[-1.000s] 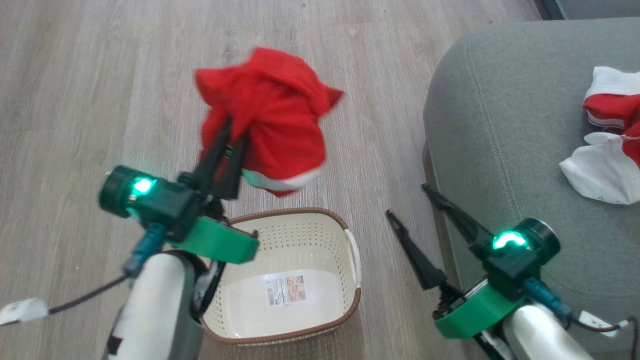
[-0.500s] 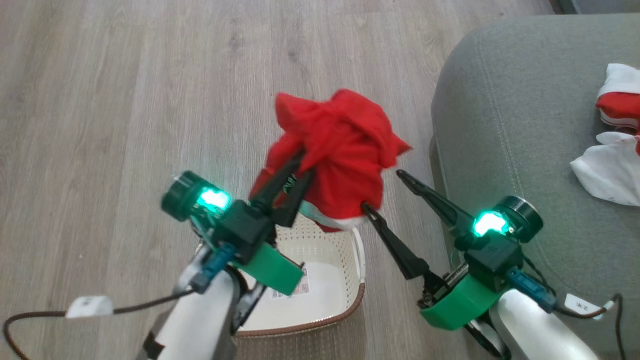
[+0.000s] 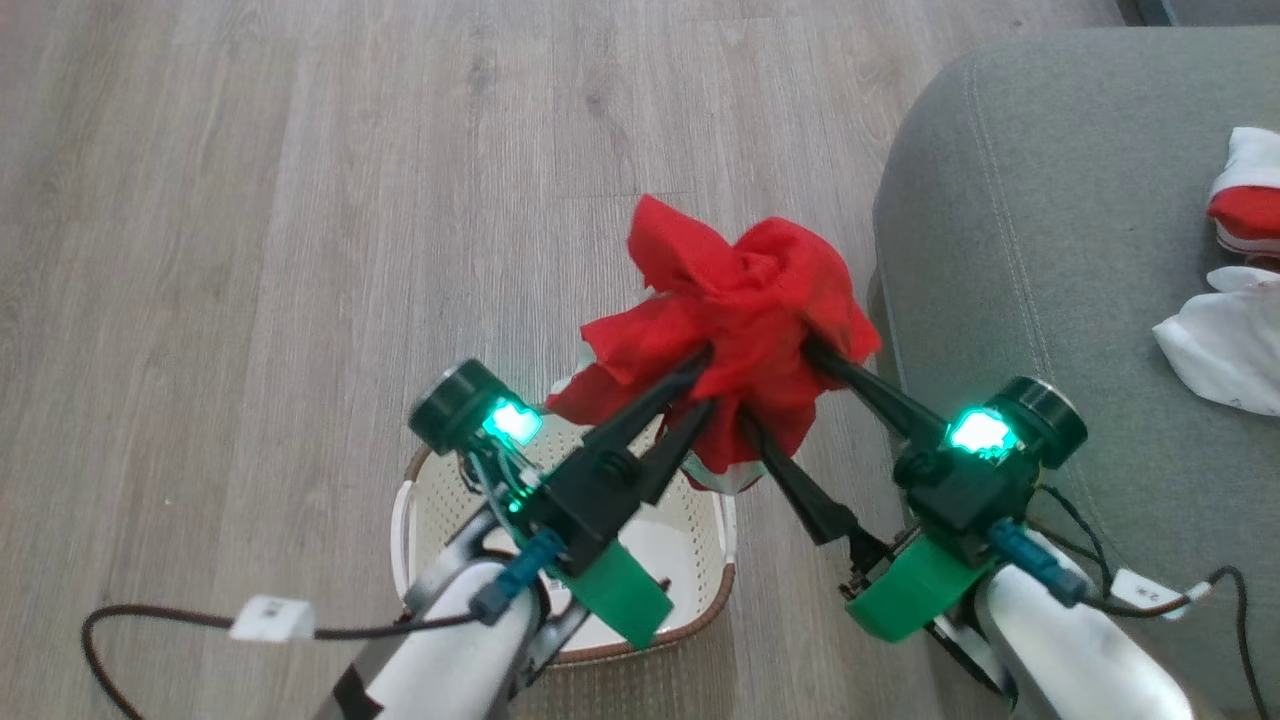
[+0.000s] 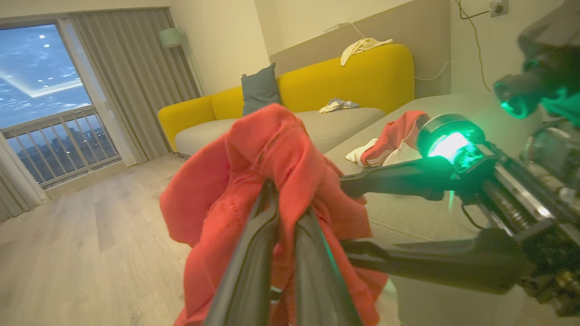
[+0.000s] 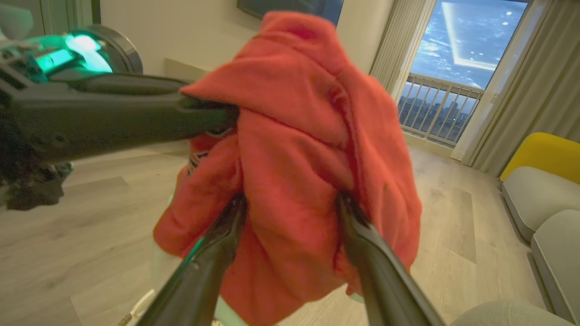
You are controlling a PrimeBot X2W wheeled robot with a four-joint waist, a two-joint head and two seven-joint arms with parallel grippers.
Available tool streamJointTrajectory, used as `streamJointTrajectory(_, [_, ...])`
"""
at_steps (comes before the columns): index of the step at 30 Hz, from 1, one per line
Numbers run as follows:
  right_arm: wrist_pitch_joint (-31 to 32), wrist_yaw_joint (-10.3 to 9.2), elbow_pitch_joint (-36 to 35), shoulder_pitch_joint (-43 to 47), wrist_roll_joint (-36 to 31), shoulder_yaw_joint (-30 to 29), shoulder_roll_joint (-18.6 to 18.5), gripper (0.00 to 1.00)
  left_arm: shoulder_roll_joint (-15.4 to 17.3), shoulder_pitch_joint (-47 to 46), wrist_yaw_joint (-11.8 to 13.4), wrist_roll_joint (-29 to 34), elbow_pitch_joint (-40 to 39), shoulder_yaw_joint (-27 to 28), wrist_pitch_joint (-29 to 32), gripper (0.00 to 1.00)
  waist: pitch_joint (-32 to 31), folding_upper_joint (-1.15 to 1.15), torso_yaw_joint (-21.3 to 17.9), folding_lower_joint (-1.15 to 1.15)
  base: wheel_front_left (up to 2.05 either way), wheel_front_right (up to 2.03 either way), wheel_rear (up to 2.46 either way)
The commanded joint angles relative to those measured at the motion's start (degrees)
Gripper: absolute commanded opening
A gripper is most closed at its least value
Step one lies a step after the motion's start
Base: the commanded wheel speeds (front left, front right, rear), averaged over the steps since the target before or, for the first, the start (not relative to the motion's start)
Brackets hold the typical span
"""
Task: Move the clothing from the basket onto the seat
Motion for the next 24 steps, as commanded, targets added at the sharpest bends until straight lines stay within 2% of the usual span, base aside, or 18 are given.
streamJointTrajectory(1, [-0.36, -0.01, -0.4, -2.0, -1.16, 0.66, -0.28, 1.0, 0.49, -3.02, -0.33, 0.38, -1.56, 0.6, -0.53, 0.0, -0.05, 0.0, 0.05, 0.0, 0.0, 0.0, 0.0])
streamJointTrajectory(7, [-0.36, -0.01, 2.8, -3.64, -3.76, 2.94, -0.47, 1.0, 0.76, -3.17, -0.41, -0.55, -0.52, -2.42, -0.53, 0.0, -0.51, 0.0, 0.26, 0.0, 0.0, 0.0, 0.0])
streamJointTrajectory(15, [-0.36, -0.01, 5.39, -4.64, -3.78, 5.07, 0.65, 1.0, 0.65, -3.08, -0.45, -1.85, 1.02, -4.55, -0.53, 0.0, -1.15, 0.0, 1.02, 0.0, 0.0, 0.0, 0.0])
streamJointTrajectory(16, [-0.36, -0.01, 5.83, -4.63, -3.32, 5.36, 0.8, 0.42, 0.65, -3.08, -0.46, -1.94, 1.19, -4.67, -0.53, 0.0, -1.2, 0.0, 1.11, 0.0, 0.0, 0.0, 0.0])
streamJointTrajectory(17, [-0.36, -0.01, 6.06, -4.67, -2.78, 5.35, 1.06, 0.05, 0.64, -3.04, -0.46, -2.06, 1.4, -4.73, -0.53, 0.0, -1.21, 0.0, 1.21, 0.0, 0.0, 0.0, 0.0])
streamJointTrajectory(18, [-0.36, -0.01, 6.06, -4.67, -2.78, 5.35, 1.06, 0.05, 0.64, -3.04, -0.46, -2.06, 1.4, -4.73, -0.53, 0.0, -1.21, 0.0, 1.21, 0.0, 0.0, 0.0, 0.0])
streamJointTrajectory(19, [-0.36, -0.01, 6.18, -4.66, -2.22, 5.29, 1.28, 0.0, 0.62, -3.01, -0.46, -2.17, 1.58, -4.73, -0.53, 0.0, -1.23, 0.0, 1.3, 0.0, 0.0, 0.0, 0.0])
streamJointTrajectory(24, [-0.36, -0.01, 5.88, -4.32, -0.9, 3.91, 2.05, 0.0, 0.57, -2.85, -0.42, -2.43, 2.24, -3.98, -0.53, 0.0, -1.11, 0.0, 1.57, 0.0, 0.0, 0.0, 0.0])
